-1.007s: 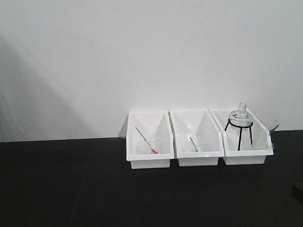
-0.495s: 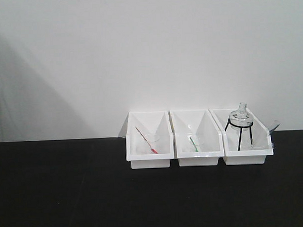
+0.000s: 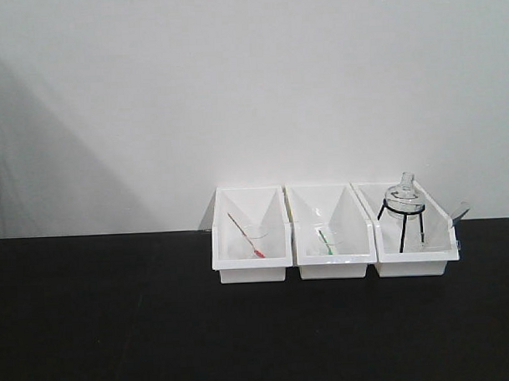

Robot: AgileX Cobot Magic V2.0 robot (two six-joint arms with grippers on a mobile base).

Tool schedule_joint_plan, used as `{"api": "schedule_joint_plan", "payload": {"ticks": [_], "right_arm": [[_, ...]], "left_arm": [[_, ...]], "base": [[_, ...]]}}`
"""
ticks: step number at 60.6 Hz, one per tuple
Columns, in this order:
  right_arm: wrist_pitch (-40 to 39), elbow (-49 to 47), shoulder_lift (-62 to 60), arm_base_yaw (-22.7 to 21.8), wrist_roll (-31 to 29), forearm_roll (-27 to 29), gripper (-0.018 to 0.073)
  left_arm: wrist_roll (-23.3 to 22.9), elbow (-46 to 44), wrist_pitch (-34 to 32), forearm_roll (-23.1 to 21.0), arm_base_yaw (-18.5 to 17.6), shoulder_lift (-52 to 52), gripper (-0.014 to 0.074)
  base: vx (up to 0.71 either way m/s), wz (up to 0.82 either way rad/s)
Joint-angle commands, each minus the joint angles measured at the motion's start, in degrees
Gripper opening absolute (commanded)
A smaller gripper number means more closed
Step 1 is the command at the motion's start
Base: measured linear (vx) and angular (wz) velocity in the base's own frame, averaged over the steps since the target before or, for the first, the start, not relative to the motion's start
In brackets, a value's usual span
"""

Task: Grab transparent chemical and place on left bench

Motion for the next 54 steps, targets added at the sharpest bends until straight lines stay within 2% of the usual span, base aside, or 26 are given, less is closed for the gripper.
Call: {"api": "schedule_joint_plan", "payload": {"ticks": [1, 6, 8, 14, 18, 21, 24, 29, 36, 47, 54], "right_arm": [[0.1, -2.7, 0.3, -0.1, 10.8, -11.5, -0.0008], [0.1, -3.7, 0.1, -0.1, 28.7, -29.7, -0.0008], [0.0, -4.1, 0.0, -0.1, 39.4, -39.3, -0.0008], [-1.3, -4.0, -0.7, -0.1, 62.0, -59.7, -0.0008], [-2.3, -3.7, -0.9, -0.1, 73.6, -71.6, -0.0008], [-3.5, -2.9, -1.8, -0.1, 80.2, -77.7, -0.0008], [-5.2, -1.7, -3.6, -0.1, 85.4, -81.8, -0.0008], [-9.3, 2.0, -8.2, -0.1, 88.5, -84.5, -0.0008], [-13.4, 8.5, -17.1, -0.1, 89.7, -83.7, -0.0008], [-11.4, 18.6, -34.0, -0.1, 93.2, -85.0, -0.0008], [-12.2, 22.3, -32.5, 1.2, 97.5, -86.8, -0.0008]], "left_arm": [[-0.4, 0.9, -4.5, 0.0, -0.1, -1.1, -0.0004], [-0.4, 0.9, -4.5, 0.0, -0.1, -1.1, -0.0004], [-0.4, 0.9, -4.5, 0.0, -0.1, -1.1, -0.0004], [-0.4, 0.9, -4.5, 0.0, -0.1, -1.1, -0.0004], [-0.4, 0.9, -4.5, 0.0, -0.1, -1.1, -0.0004], [-0.4, 0.9, -4.5, 0.0, -0.1, -1.1, -0.0004], [-0.4, 0.9, -4.5, 0.0, -0.1, -1.1, -0.0004], [-0.4, 0.9, -4.5, 0.0, -0.1, -1.1, -0.0004], [-0.4, 0.9, -4.5, 0.0, -0.1, -1.1, -0.0004], [-0.4, 0.9, -4.5, 0.0, -0.1, -1.1, -0.0004], [-0.4, 0.9, -4.5, 0.0, -0.1, -1.1, -0.0004]], "base": [[0.0, 0.0], [0.0, 0.0], [0.0, 0.0], [0.0, 0.0], [0.0, 0.0], [0.0, 0.0], [0.0, 0.0], [0.0, 0.0], [0.0, 0.0], [0.0, 0.0], [0.0, 0.0]]}}
